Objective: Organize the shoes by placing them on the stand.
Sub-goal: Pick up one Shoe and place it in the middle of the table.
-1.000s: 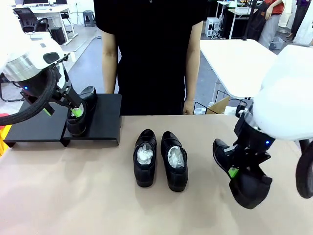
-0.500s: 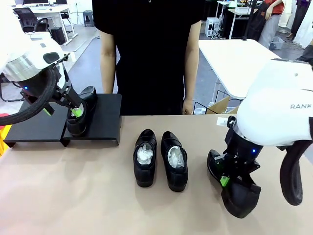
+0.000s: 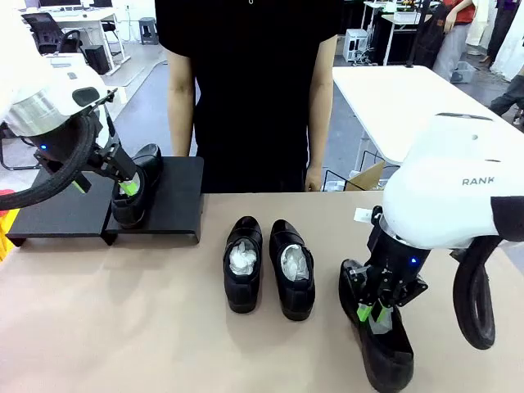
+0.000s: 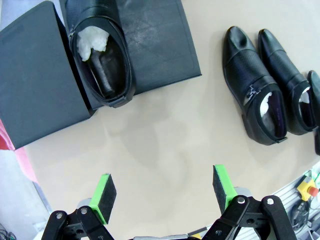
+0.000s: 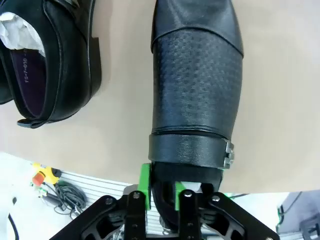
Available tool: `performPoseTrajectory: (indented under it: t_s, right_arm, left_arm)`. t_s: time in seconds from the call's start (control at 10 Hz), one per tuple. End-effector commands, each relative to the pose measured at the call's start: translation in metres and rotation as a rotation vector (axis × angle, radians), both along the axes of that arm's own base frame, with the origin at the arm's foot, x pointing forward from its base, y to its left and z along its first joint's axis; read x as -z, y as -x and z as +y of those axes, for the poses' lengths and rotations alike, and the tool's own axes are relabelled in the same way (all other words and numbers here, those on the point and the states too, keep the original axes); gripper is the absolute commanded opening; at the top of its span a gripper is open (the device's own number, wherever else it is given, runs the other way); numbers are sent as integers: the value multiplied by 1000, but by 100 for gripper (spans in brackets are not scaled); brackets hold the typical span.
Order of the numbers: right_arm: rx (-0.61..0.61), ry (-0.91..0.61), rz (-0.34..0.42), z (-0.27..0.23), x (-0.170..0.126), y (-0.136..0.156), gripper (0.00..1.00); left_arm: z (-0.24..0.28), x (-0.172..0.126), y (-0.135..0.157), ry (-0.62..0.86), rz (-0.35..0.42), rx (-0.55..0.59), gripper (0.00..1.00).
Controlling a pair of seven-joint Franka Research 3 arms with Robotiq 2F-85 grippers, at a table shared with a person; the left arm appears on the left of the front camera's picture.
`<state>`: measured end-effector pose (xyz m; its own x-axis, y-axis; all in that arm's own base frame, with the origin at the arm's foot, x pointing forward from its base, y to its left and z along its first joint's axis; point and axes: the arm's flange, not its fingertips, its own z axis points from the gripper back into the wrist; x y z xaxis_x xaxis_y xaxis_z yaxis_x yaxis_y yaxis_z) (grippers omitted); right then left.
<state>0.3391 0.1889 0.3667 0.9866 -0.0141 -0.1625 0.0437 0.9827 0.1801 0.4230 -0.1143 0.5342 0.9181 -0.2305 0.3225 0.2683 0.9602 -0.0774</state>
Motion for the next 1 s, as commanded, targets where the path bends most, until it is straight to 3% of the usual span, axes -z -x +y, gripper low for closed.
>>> performPoseTrajectory:
  t_s: [0.0,0.1,0.2,0.3,0.5,0.6,0.9]
  right_arm:
    - [12,-23,-17,7,-1,-4,77]
    - [5,-24,-17,7,-2,-3,94]
    - [1,-39,-21,5,-6,0,100]
    - [-9,-51,-35,2,-14,4,100]
    - [-91,-39,18,-6,-27,9,100]
    - [-7,-11,-24,0,-13,1,100]
    - [-7,-11,-24,0,-13,1,100]
  left_arm:
    - [-1,0,1,12,-9,-14,100]
    - [-1,0,1,12,-9,-14,100]
    - [-1,0,1,12,-9,-14,100]
    - [-1,0,1,12,-9,-14,100]
    - [-1,0,1,12,-9,-14,100]
    - [-1,0,1,12,-9,-14,100]
    - [-1,0,1,12,-9,-14,100]
